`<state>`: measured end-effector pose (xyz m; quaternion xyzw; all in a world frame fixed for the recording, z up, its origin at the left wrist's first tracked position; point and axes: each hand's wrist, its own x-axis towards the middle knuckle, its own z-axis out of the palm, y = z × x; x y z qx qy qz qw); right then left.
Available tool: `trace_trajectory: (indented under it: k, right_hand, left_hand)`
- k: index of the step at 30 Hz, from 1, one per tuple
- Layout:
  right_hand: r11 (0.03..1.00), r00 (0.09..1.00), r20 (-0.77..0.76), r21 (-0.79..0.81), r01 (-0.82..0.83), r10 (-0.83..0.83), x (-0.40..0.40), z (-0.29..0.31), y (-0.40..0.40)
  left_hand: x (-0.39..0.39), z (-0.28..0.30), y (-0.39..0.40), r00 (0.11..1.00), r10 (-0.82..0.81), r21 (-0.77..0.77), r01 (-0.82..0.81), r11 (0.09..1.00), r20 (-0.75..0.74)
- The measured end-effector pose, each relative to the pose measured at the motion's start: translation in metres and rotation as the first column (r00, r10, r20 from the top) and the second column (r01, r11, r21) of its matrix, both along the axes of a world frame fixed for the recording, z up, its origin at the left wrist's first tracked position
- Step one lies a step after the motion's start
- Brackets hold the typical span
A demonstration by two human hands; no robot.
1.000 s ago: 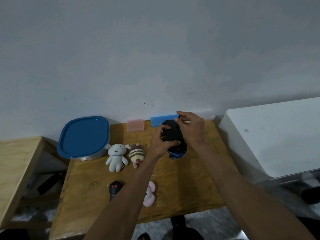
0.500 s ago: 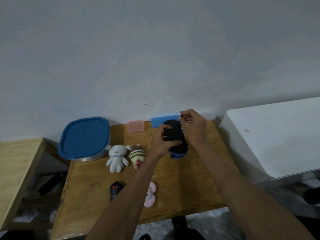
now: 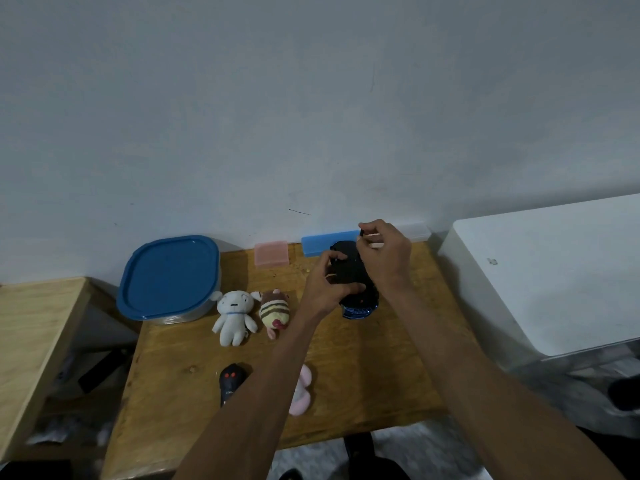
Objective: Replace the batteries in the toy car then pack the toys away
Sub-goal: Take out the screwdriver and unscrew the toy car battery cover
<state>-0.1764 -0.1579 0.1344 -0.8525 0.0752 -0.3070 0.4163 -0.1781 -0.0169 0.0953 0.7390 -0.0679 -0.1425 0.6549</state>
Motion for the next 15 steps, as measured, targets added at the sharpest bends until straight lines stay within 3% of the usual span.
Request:
trace_trajectory:
  k: [15]
  right_hand:
    - [0.999,0.999,0.033,-0.037,-0.030,0.031,0.0002,0.0040,0.0024]
  left_hand:
    - [0.0004,0.0016,-0.0055,1.000,0.011,-0.006,-0.012,1.000,-0.027]
